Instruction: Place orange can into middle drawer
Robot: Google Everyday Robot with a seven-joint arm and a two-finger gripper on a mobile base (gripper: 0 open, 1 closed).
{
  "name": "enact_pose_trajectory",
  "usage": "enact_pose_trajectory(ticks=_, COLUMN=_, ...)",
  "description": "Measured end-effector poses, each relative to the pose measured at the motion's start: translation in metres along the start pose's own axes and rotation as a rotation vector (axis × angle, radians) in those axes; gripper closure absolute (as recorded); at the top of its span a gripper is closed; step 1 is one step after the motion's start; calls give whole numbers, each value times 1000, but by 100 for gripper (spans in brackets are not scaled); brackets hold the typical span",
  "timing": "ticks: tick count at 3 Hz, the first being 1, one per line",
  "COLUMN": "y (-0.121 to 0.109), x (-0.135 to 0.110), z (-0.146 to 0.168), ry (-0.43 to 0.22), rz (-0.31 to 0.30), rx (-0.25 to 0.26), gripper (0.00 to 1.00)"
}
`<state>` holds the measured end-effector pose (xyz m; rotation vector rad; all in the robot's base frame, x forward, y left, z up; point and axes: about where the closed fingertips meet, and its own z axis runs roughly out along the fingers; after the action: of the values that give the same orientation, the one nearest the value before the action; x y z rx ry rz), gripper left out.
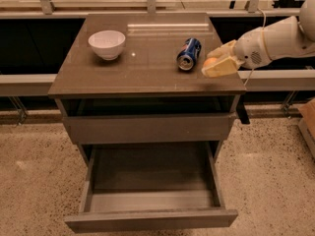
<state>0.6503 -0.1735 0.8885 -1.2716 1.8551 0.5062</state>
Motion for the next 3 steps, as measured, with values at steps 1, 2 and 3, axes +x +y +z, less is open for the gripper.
enact_pose_trajectory(ticks=1, y=30, x=-22, z=-35, ry=-16, rz=-54, rx=-10, gripper=100)
enact_pose_trajectory(ticks=2, y=58, x=-26, z=-54, ry=-65, rz=-84, rx=4, gripper=100)
enact_pose_trajectory(ticks=3, y=58, x=-26, z=-54, ry=-65, rz=-84, rx=4, gripper=100)
